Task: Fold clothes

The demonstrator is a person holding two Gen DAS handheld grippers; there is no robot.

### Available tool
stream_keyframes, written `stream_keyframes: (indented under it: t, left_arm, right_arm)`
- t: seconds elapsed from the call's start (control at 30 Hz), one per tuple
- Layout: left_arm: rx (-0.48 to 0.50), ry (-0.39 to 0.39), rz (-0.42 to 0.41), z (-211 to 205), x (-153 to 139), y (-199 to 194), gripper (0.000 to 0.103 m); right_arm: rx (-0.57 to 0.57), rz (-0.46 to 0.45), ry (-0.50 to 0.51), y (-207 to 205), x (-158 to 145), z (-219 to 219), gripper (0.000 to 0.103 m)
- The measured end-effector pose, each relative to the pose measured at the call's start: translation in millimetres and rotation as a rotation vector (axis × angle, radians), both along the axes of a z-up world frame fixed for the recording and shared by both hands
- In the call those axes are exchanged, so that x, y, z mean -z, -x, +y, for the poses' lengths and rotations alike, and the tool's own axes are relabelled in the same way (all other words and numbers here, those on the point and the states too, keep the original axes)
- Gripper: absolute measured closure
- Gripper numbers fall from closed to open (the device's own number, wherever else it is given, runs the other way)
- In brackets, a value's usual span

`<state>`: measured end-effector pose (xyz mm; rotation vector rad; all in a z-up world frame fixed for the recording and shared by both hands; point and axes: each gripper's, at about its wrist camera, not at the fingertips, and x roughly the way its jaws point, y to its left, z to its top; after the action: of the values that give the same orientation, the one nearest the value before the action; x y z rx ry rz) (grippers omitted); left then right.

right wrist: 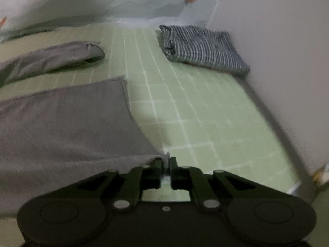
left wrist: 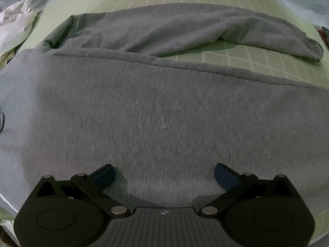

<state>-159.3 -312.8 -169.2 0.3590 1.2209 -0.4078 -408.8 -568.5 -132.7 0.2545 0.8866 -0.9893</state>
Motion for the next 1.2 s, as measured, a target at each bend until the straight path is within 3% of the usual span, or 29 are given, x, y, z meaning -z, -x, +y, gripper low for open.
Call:
stream_keyframes:
  t: [0.03, 0.07, 0.17, 0.2, 0.23, 0.33, 0.53, 0.67, 0.73, 0.8, 0.83, 0.87, 0.9, 1.1, 1.2]
  left_arm:
    - [-0.005, 0.002, 0.003, 0.8, 0.4, -0.1, 0.000]
    - [-0.006, 0.003, 0.002, 0.9, 0.5, 0.3, 0.000]
    - [-0.009, 0.004, -0.004, 0.9, 1.0, 1.6, 0.000]
    - [-0.010, 0.005, -0.006, 0.9, 1.2, 2.0, 0.000]
    - [-0.011, 0.005, -0.008, 0.9, 1.3, 2.5, 0.000]
    - [-0.013, 0.008, -0.012, 1.6, 1.9, 3.5, 0.000]
    - [-0.020, 0.027, -0.019, 4.6, 3.4, 4.4, 0.000]
    - [-0.028, 0.033, -0.022, 5.3, 3.9, 4.8, 0.000]
    - [-0.032, 0.034, -0.021, 5.4, 4.0, 5.0, 0.000]
    - [-0.035, 0.037, -0.021, 5.7, 4.1, 5.4, 0.000]
    - [-0.035, 0.039, -0.021, 6.5, 4.1, 5.5, 0.000]
    - [-0.035, 0.039, -0.021, 6.7, 4.2, 5.6, 0.000]
    - [-0.035, 0.040, -0.021, 6.8, 4.2, 5.7, 0.000]
    - [-0.023, 0.042, -0.010, 7.2, 3.6, 6.0, 0.000]
    - [0.021, 0.041, -0.007, 4.1, 3.2, 10.4, 0.000]
  right_arm:
    - [0.015, -0.034, -0.002, 1.7, -1.3, -0.4, 0.068]
    - [0.029, -0.068, -0.003, 3.5, -2.7, -1.1, 0.052]
    - [0.062, -0.146, -0.022, 9.0, -2.5, -4.5, 0.037]
    - [0.076, -0.167, -0.042, 8.5, -0.8, -8.0, 0.025]
    - [0.091, -0.187, -0.063, 8.0, 0.9, -11.5, 0.020]
    - [0.183, -0.265, -0.154, 16.3, 11.6, -20.8, 0.020]
    - [0.315, -0.526, -0.299, 42.4, 17.3, -24.8, 0.017]
    - [0.353, -0.576, -0.342, 42.9, 24.6, -28.2, 0.016]
    - [0.311, -0.533, -0.313, 37.9, 23.4, -30.8, 0.028]
    - [0.270, -0.472, -0.286, 32.2, 22.5, -33.7, 0.063]
    - [0.253, -0.432, -0.270, 30.2, 21.6, -35.2, 0.071]
    - [0.241, -0.405, -0.247, 30.9, 20.4, -35.3, 0.089]
    - [0.230, -0.380, -0.224, 31.9, 19.0, -35.2, 0.097]
    - [0.209, -0.229, -0.090, 44.2, 12.0, -34.5, 0.098]
    - [0.237, -0.190, -0.095, 47.9, 16.1, -37.0, 0.097]
